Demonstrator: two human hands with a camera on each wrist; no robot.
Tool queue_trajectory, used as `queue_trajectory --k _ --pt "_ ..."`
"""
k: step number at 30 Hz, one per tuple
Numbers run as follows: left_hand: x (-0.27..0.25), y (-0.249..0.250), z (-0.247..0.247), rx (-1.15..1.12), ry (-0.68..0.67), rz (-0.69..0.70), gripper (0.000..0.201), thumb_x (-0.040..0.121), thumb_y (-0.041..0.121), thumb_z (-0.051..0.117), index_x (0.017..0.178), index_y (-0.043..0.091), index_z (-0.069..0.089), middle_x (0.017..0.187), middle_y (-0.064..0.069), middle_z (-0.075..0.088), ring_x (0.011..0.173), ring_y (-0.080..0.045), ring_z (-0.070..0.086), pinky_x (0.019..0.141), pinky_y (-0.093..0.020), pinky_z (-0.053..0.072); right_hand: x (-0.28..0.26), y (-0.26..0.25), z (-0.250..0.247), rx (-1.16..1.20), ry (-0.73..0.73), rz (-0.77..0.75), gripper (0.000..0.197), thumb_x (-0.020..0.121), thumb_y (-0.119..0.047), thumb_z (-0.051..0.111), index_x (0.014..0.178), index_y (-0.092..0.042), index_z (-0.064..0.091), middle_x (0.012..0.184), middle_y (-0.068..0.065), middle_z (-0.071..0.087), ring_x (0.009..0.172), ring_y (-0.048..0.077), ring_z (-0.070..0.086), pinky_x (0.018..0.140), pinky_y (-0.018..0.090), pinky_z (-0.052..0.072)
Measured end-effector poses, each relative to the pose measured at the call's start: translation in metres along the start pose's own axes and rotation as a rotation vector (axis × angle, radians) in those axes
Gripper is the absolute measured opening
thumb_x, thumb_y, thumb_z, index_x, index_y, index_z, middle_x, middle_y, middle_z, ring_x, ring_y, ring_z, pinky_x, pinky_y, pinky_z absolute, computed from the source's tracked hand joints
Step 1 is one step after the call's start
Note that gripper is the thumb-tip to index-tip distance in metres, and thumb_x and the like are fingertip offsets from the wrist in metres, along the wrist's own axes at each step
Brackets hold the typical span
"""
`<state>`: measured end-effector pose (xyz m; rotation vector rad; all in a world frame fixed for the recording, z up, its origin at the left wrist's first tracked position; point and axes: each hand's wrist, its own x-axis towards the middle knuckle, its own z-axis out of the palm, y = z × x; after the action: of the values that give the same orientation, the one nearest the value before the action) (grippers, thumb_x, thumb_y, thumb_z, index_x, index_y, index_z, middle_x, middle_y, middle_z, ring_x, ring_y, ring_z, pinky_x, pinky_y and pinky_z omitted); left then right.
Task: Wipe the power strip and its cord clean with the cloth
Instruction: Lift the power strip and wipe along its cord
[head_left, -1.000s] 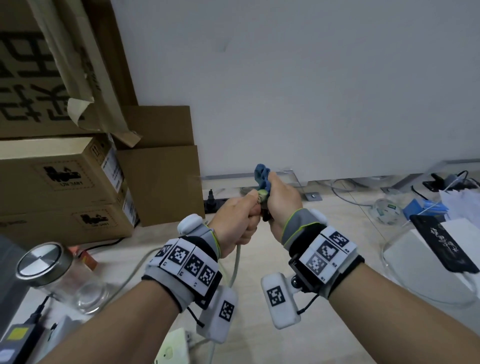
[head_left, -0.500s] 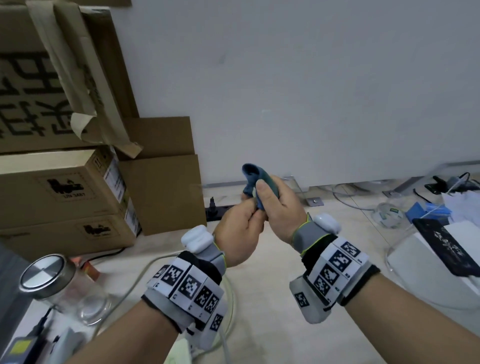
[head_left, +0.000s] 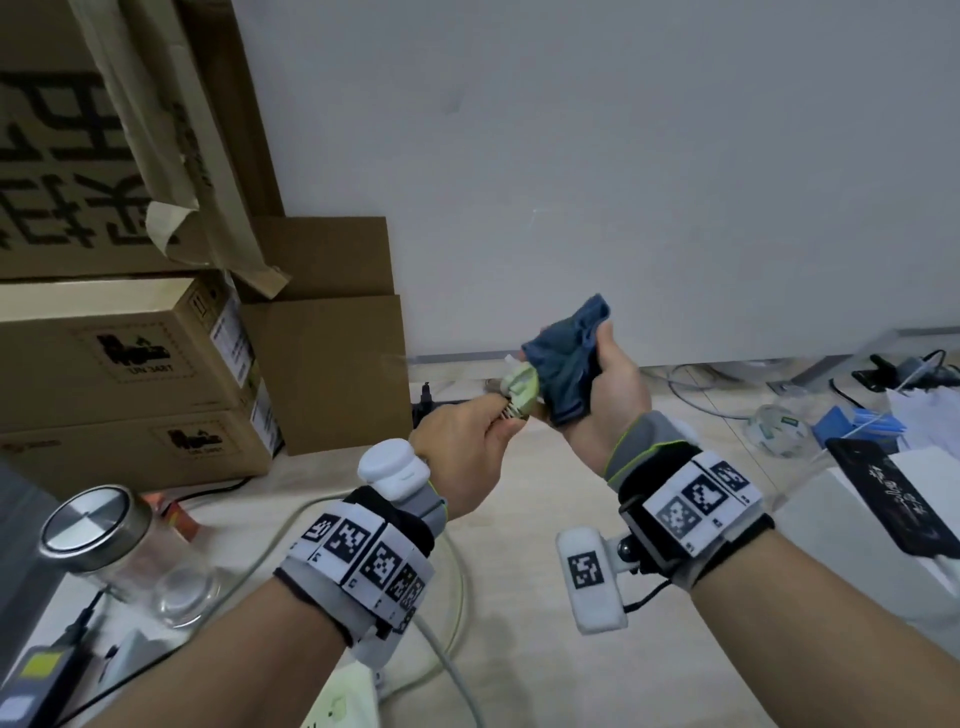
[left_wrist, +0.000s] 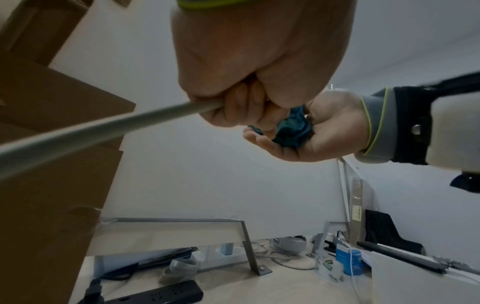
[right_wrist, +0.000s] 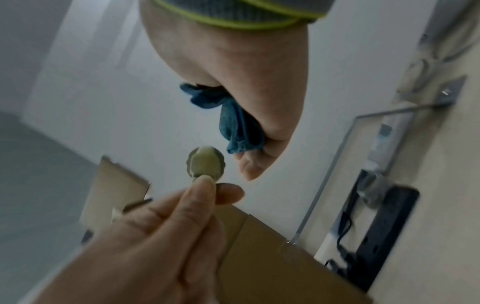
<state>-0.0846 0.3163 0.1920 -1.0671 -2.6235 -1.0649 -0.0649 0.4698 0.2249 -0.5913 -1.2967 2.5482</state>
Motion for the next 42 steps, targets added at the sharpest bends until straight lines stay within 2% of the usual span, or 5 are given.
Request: queue_trajectory --k 9,19,26,35,42 --pt "0.006 0.027 -0.001 0.38 -0.026 -0.11 0.015 0.093 0.025 0.044 0.082 0.019 0.053 0.067 0.002 0.047 0.061 -0.026 0.045 0.057 -0.031 0.033 -0.019 0.034 0.003 -0.892 0.011 -0.452 0.025 0.098 -0.035 0.044 0.105 -0.014 0.056 0.083 -0.011 0.06 0.074 -0.002 0.054 0.059 0.005 0.039" --pt "0.005 0.022 0.005 0.405 -0.085 -0.034 0.016 0.094 0.023 0.042 0.078 0.021 0.044 0.072 0.002 0.053 0.066 -0.028 0.053 0.058 -0.031 0.035 -0.011 0.043 0.005 -0.861 0.233 -0.504 0.036 0.102 -0.027 0.032 0.076 -0.012 0.05 0.068 -0.003 0.051 0.064 0.016 0.045 0.064 0.028 0.037" --pt "0.002 0.001 0.01 0.081 -0.017 -0.008 0.033 0.094 0.043 0.036 0.093 0.017 0.056 0.077 -0.002 0.064 0.07 -0.027 0.058 0.059 -0.038 0.044 0.002 0.023 0.001 -0.076 0.151 0.187 0.034 0.098 -0.034 0.043 0.084 -0.011 0.063 0.073 0.013 0.067 0.066 0.026 0.064 0.058 0.038 0.057" --pt "-0.001 -0.009 0.016 -0.658 -0.083 -0.225 0.044 0.087 0.055 0.035 0.07 0.016 0.046 0.064 0.003 0.045 0.062 -0.019 0.038 0.065 -0.038 0.032 -0.02 0.03 -0.004 -0.679 -0.125 -0.44 0.016 0.093 -0.031 0.048 0.095 -0.034 0.064 0.092 -0.001 0.067 0.091 0.022 0.063 0.078 0.036 0.052" --pt "-0.003 0.014 0.008 -0.39 -0.092 0.001 0.033 0.091 0.032 0.029 0.062 0.021 0.039 0.057 0.002 0.043 0.052 -0.015 0.037 0.055 -0.035 0.03 -0.018 0.038 -0.001 -0.728 -0.118 -0.473 0.027 0.091 -0.045 0.044 0.099 -0.025 0.06 0.092 0.009 0.07 0.084 0.015 0.067 0.076 0.038 0.055"
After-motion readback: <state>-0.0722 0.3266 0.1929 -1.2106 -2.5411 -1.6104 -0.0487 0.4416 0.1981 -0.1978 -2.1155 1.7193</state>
